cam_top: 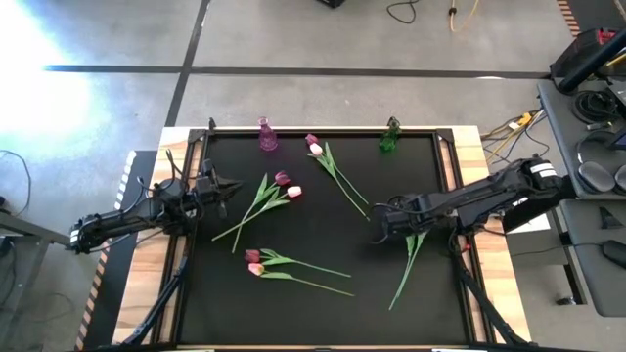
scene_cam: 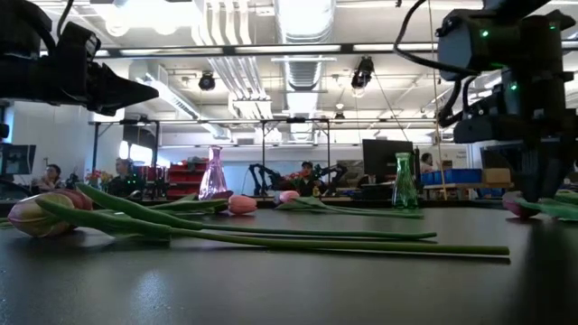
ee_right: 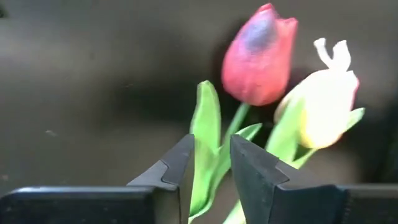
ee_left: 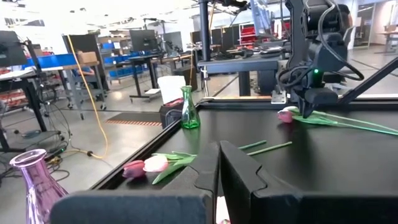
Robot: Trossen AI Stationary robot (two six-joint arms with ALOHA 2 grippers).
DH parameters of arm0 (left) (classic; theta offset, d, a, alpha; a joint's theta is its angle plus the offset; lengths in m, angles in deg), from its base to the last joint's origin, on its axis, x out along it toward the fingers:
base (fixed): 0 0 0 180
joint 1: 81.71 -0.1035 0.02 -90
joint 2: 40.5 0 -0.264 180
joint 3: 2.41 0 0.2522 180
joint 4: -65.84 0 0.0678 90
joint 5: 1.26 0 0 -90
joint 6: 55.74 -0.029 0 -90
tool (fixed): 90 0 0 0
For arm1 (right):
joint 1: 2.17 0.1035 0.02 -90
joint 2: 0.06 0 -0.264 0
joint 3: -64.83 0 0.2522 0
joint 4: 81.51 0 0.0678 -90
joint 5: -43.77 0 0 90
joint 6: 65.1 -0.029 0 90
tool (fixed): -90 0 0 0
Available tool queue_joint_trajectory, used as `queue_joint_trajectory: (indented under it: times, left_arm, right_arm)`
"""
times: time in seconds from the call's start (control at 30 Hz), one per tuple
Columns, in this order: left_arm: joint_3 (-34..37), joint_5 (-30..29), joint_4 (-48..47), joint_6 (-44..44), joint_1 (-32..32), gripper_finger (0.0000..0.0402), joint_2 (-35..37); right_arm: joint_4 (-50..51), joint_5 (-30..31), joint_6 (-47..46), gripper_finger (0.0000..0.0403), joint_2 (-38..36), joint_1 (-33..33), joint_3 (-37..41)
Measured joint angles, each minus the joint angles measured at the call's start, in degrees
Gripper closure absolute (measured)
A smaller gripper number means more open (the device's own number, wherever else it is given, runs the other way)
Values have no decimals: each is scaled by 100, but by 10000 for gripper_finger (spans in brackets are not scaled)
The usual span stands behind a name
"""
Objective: Sort flowers into vase by color
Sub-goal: Put the middle right red flower into the purple vase
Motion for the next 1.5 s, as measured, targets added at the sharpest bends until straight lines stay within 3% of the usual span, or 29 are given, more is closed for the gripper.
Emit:
queue_joint_trajectory:
  times: [0.17,0.4,0.57,0.7,0.83,0.93,1.1,1.2,1.33,1.5]
  left_arm:
    - [0,0,65,46,0,402,0]
    - [0,5,84,1169,0,402,0]
    - [0,2,110,1256,-2,402,2]
    - [0,2,110,1405,-2,402,0]
    - [0,4,110,1663,-2,402,0]
    - [0,4,110,1836,-2,402,0]
    - [2,26,157,2241,-2,402,-54]
    - [2,314,235,2513,-2,402,-192]
    - [4,472,571,2656,0,402,-478]
    - [4,501,1563,2664,-7,402,-1026]
  right_arm:
    - [-28,-262,0,319,177,-96,2]
    - [-44,-394,214,300,486,-103,2]
    - [-57,-274,493,340,521,-101,-20]
    - [-72,282,712,385,324,-131,-229]
    - [-107,1185,1162,390,206,-224,-633]
    - [-360,2137,2041,390,194,-314,-1012]
    - [-1673,3489,4096,390,243,-613,-1569]
    - [-3242,3803,5706,390,251,-844,-1657]
    - [-5929,3240,7838,390,257,-1186,-1465]
    - [-7845,1969,9018,390,465,-1681,-1380]
